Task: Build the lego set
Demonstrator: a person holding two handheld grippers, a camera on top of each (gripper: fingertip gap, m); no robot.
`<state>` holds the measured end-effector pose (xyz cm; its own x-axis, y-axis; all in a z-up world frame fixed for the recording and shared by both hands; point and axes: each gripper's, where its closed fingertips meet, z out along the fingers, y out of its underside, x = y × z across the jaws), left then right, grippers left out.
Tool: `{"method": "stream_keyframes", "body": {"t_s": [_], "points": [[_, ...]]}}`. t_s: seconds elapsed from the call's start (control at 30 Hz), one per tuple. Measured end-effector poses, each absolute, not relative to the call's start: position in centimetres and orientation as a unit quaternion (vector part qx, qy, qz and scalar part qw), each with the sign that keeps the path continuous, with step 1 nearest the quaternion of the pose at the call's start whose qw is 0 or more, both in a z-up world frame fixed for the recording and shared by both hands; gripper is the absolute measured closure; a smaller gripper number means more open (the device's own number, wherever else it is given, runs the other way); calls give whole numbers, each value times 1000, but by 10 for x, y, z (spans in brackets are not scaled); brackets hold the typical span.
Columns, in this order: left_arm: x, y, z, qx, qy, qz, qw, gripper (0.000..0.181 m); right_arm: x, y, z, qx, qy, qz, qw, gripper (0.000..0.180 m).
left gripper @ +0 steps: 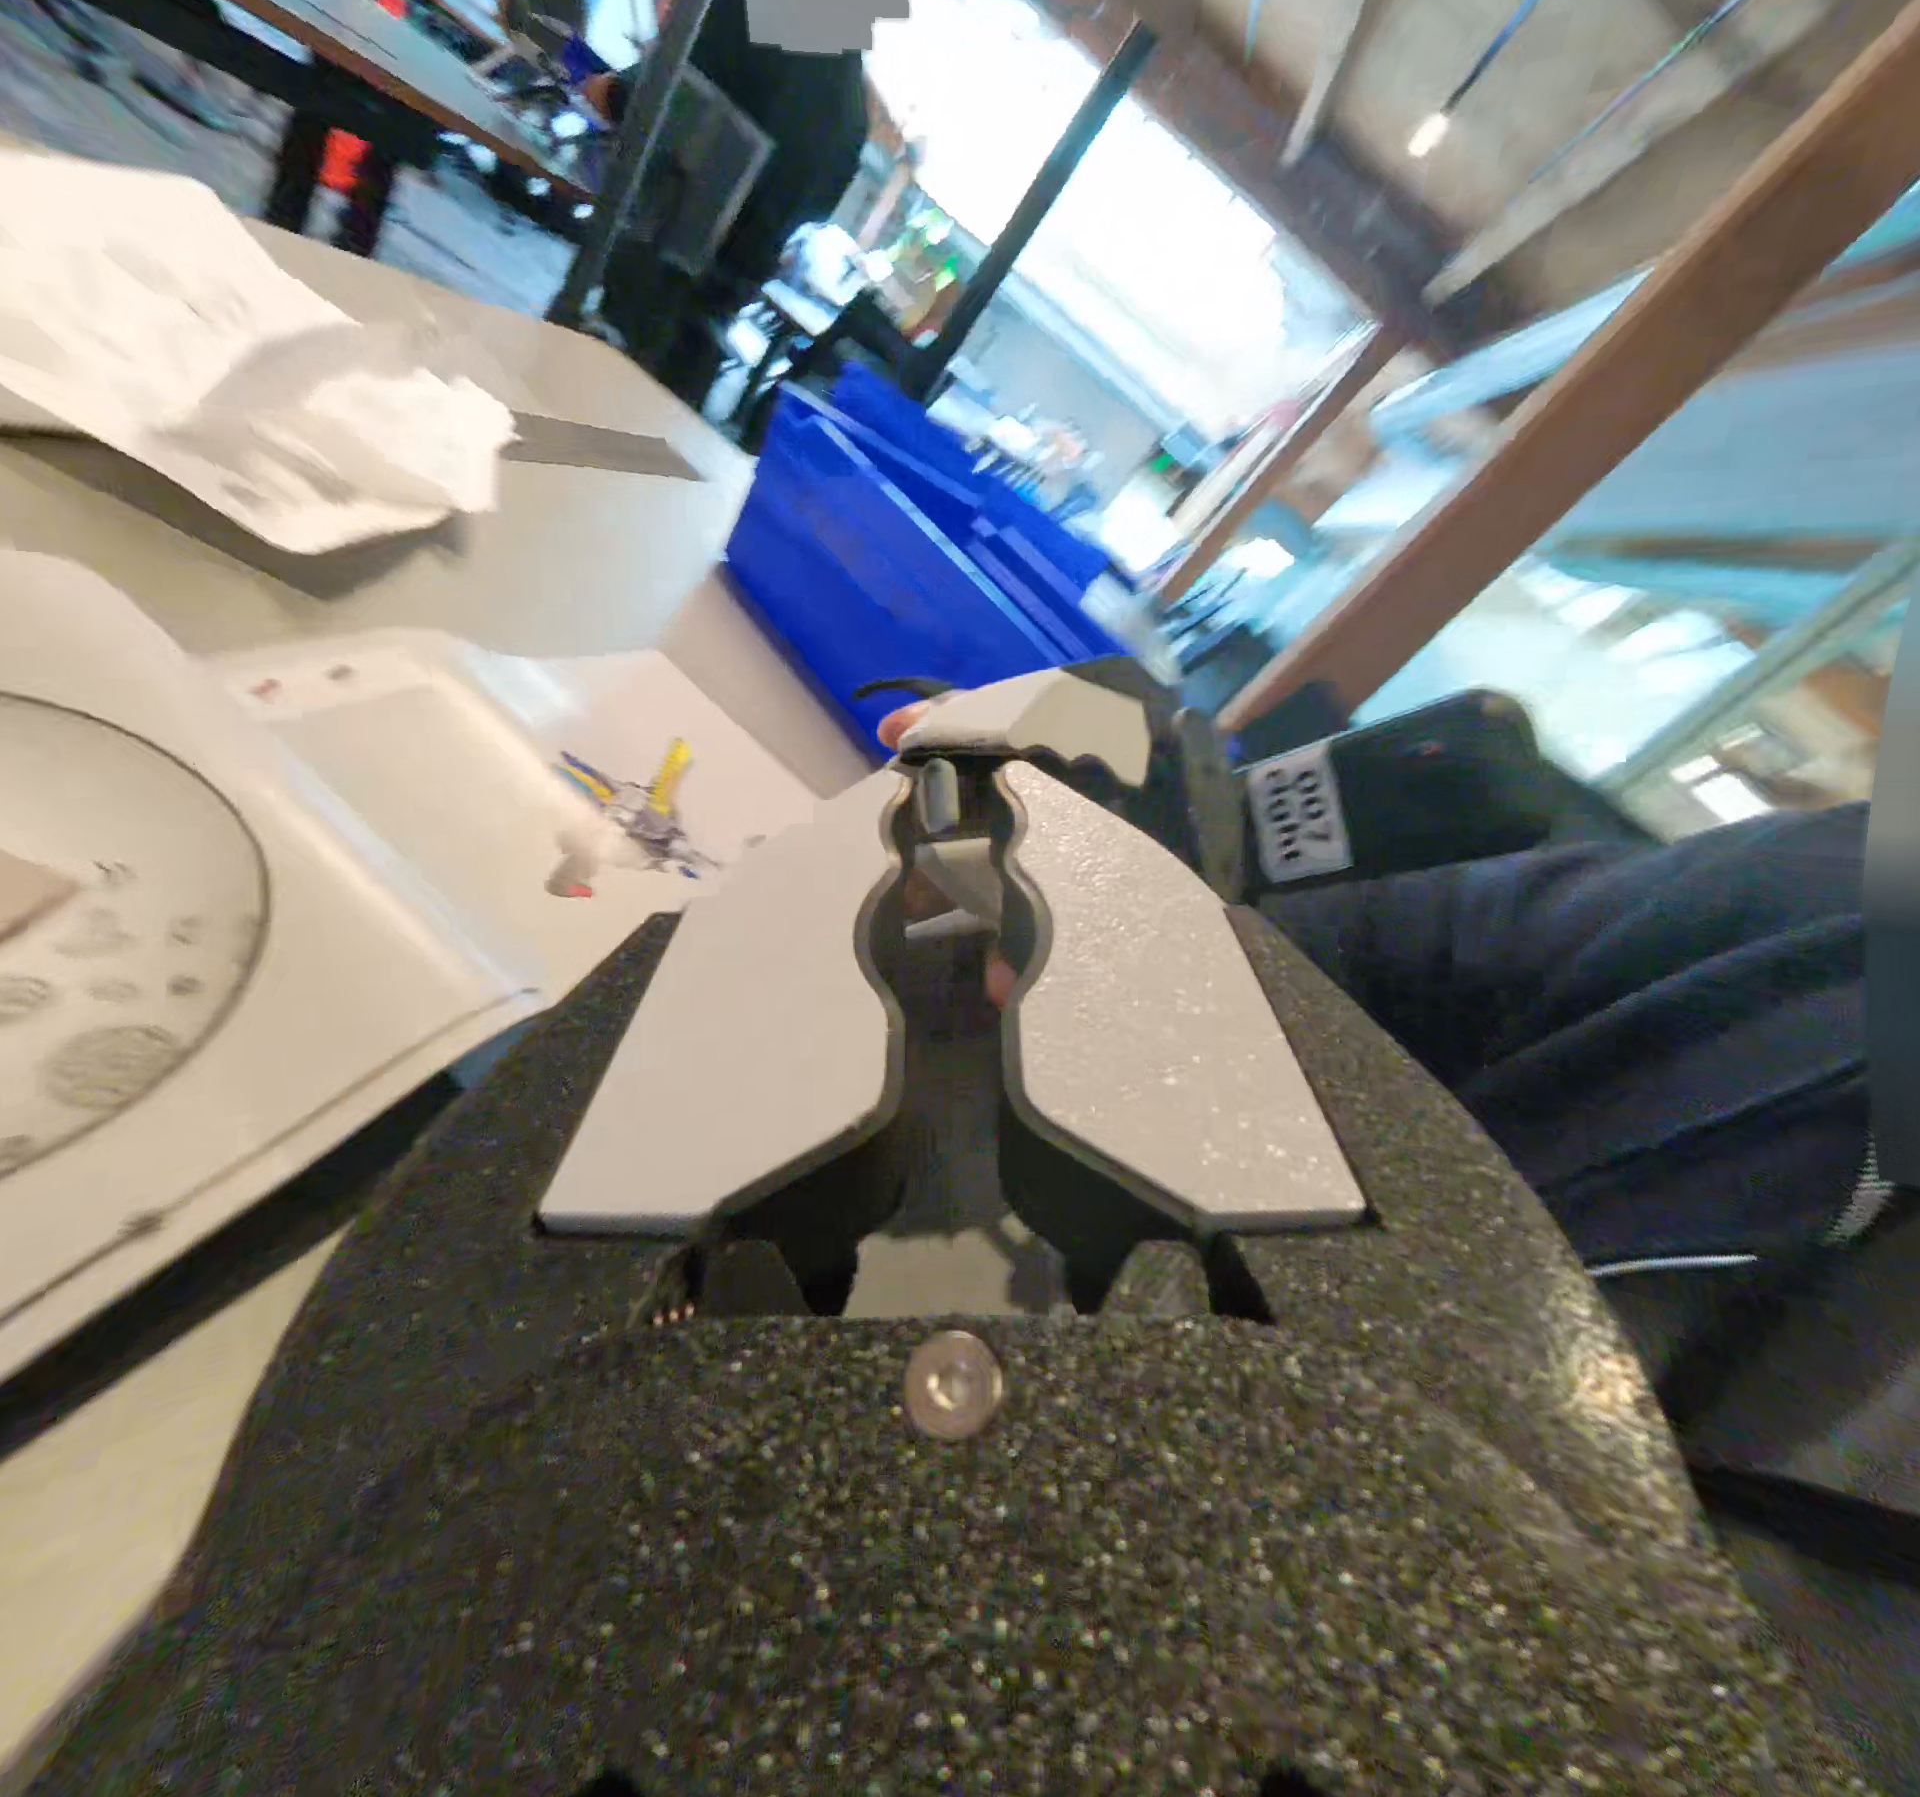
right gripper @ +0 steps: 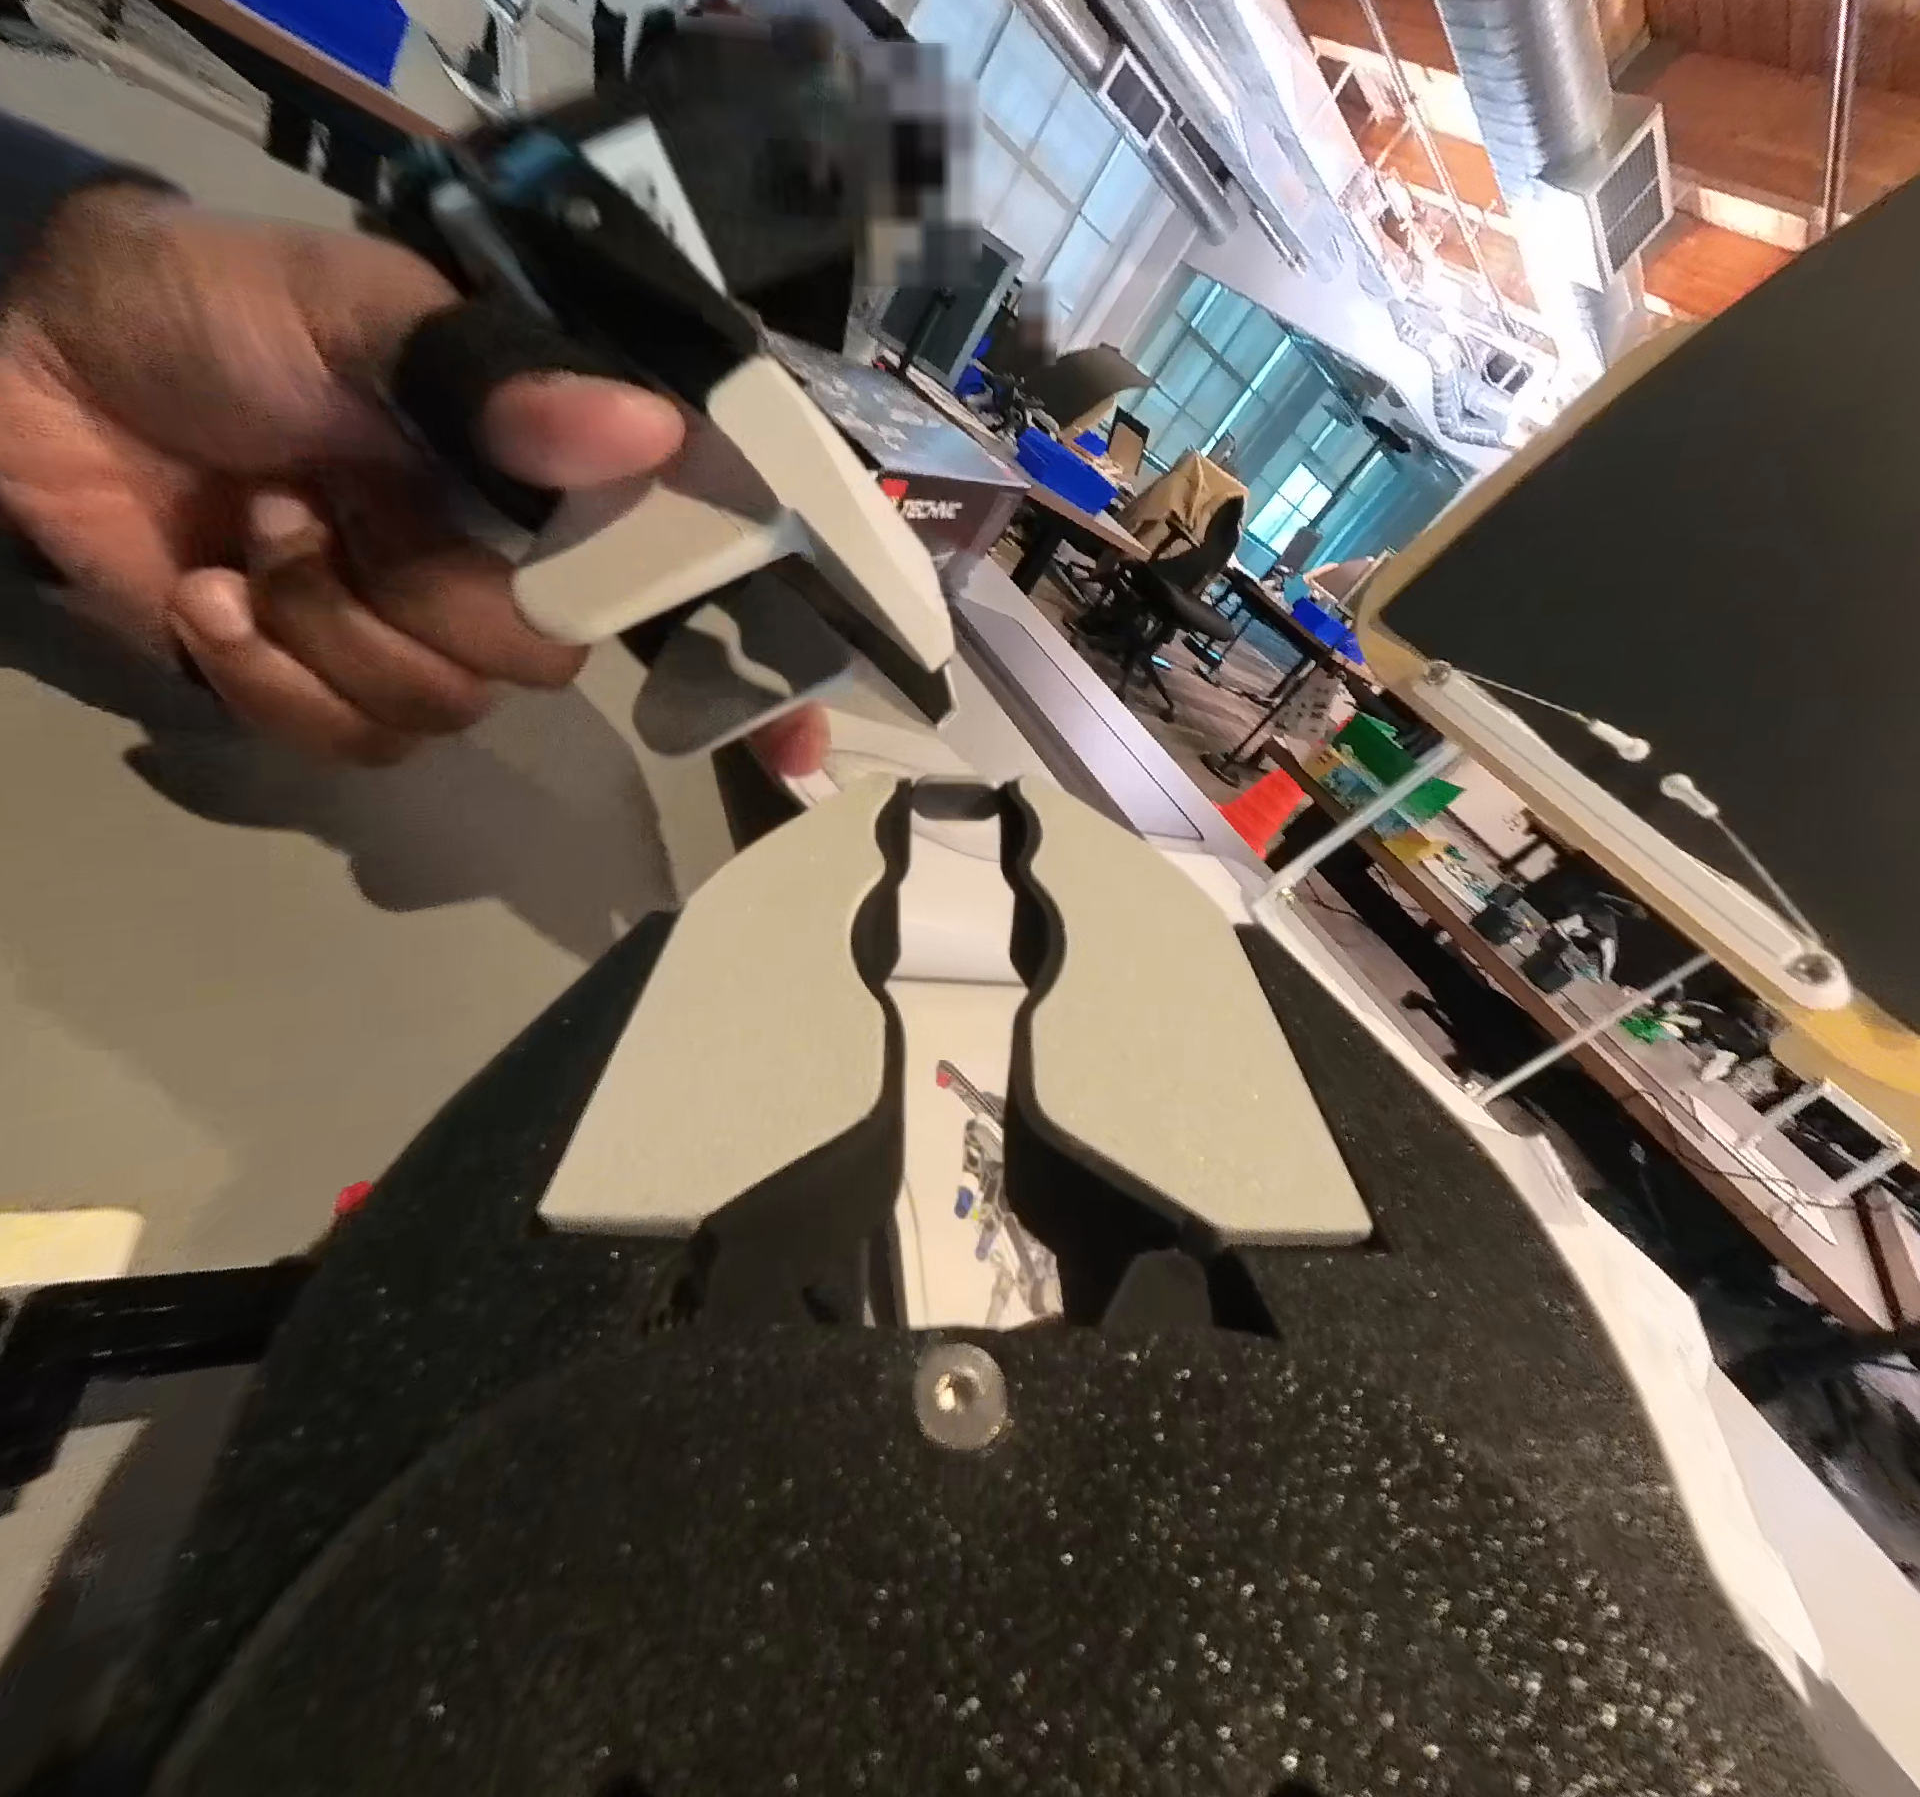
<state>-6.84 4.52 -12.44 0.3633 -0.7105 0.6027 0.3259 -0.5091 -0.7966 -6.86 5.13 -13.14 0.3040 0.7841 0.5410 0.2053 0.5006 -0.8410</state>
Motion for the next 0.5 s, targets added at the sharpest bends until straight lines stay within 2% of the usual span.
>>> {"method": "stream_keyframes", "body": {"t_s": [0.13, 0.4, 0.5], "points": [[-65, 46, -134, -722, 183, -445, 497, 166, -71, 52, -137, -451, -561, 181, 670, 163], [-60, 45, -145, -749, 201, -405, 485, 166, -76, 47, -144, -437, -583, 146, 669, 163], [-59, 44, -149, -754, 208, -397, 480, 175, -76, 46, -144, -433, -587, 143, 669, 163]]}}
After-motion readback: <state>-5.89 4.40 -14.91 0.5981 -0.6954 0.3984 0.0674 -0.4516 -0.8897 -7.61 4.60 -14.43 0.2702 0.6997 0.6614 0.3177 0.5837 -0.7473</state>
